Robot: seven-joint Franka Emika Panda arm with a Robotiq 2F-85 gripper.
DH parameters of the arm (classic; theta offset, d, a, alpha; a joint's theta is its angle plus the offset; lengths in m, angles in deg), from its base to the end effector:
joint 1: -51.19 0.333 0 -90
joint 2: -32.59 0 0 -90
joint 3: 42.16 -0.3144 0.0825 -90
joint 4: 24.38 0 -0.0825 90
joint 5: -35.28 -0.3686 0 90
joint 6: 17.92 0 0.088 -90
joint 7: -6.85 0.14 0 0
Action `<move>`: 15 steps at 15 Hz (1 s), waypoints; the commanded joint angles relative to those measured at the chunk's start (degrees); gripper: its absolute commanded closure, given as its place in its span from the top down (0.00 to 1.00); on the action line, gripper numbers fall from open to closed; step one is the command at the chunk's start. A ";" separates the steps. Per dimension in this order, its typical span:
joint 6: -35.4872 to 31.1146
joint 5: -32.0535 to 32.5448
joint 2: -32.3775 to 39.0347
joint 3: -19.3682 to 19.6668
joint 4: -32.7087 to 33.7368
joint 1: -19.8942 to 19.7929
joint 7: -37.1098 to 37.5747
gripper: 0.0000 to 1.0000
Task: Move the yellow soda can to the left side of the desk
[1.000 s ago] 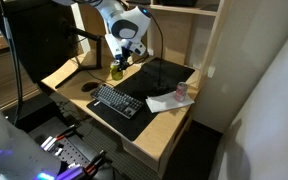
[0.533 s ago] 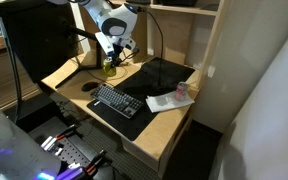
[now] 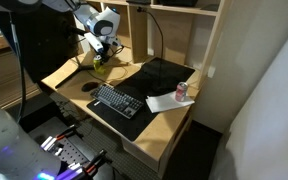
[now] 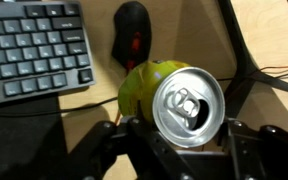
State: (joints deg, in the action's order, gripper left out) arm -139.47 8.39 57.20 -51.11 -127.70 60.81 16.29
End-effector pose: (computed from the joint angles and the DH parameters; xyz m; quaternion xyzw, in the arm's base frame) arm 0.5835 0.2251 0.2855 -0.9714 0.0599 0.1070 0.2033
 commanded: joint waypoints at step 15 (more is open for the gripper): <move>-11.77 1.84 10.30 -2.67 8.92 5.70 7.85 0.59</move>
State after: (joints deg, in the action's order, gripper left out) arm -151.35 9.63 67.41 -53.10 -118.93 67.07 23.74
